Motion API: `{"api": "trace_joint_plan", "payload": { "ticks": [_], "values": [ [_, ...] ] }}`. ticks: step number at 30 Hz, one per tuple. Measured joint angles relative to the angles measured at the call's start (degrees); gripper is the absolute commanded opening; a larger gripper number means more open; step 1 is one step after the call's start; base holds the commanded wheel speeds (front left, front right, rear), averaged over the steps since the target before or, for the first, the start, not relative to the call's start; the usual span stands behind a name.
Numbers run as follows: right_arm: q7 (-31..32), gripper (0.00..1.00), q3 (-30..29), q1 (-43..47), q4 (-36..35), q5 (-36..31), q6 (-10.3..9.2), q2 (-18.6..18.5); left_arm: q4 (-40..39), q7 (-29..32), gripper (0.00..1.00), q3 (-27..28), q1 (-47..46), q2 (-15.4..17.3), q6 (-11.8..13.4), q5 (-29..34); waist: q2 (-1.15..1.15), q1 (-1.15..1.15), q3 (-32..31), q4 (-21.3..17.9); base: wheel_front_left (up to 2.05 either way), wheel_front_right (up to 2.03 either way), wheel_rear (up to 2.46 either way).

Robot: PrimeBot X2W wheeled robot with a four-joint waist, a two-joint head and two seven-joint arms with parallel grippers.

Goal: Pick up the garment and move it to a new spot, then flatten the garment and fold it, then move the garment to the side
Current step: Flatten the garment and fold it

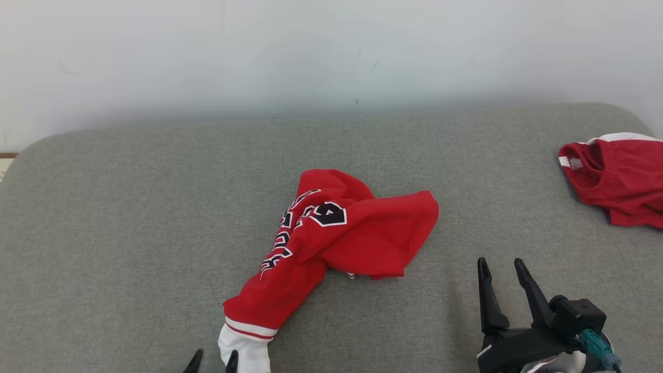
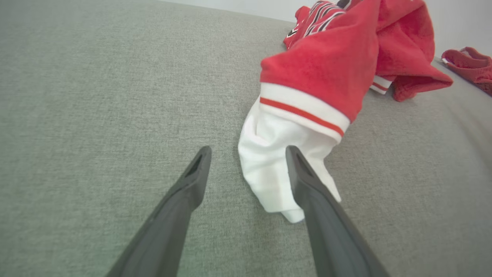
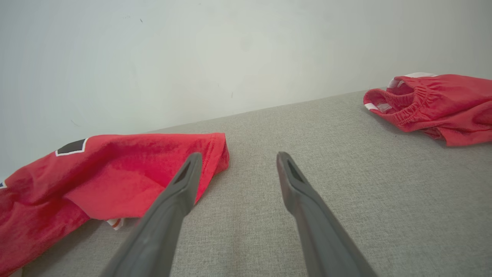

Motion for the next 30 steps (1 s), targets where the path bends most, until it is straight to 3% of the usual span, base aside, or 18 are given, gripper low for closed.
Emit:
{"api": "trace_joint_plan", "payload": {
  "ticks": [12,13,14,15,22,30],
  "values": [
    [0.0,1.0,0.7,-0.8,0.9,0.3,0.0,-0.3,8.8,-0.1,1.0,-0.5,-4.1,-1.2,-2.0,-0.5,0.0,0.0,0.3,-3.1,0.0,0.0,0.0],
    [0.0,1.0,0.7,-0.8,0.9,0.3,0.0,-0.3,9.5,-0.1,0.88,-0.6,-4.4,-1.3,-2.3,-0.6,0.0,0.0,0.2,-3.4,0.0,0.0,0.0],
    [0.0,1.0,0.7,-0.8,0.9,0.3,0.0,-0.3,9.8,-0.1,0.23,-0.7,-4.6,-1.4,-2.5,-0.6,0.0,0.0,0.2,-3.6,0.0,0.0,0.0],
    [0.0,1.0,0.7,-0.8,0.9,0.3,0.0,-0.3,9.9,-0.1,0.0,-0.7,-4.8,-1.5,-2.5,-0.5,0.0,0.0,0.2,-3.9,0.0,0.0,0.0],
    [0.0,1.0,-0.1,-0.1,0.7,0.3,0.0,-0.3,5.4,-0.2,0.0,1.6,-5.0,-1.3,-1.4,0.8,0.0,0.0,-0.6,-3.6,0.0,0.0,0.0],
    [0.0,1.0,0.0,1.0,0.7,0.3,0.0,0.1,-5.6,0.5,0.0,4.3,-2.0,2.9,1.5,2.9,0.0,0.0,-2.0,-1.1,0.0,0.0,0.0]
  ]
}}
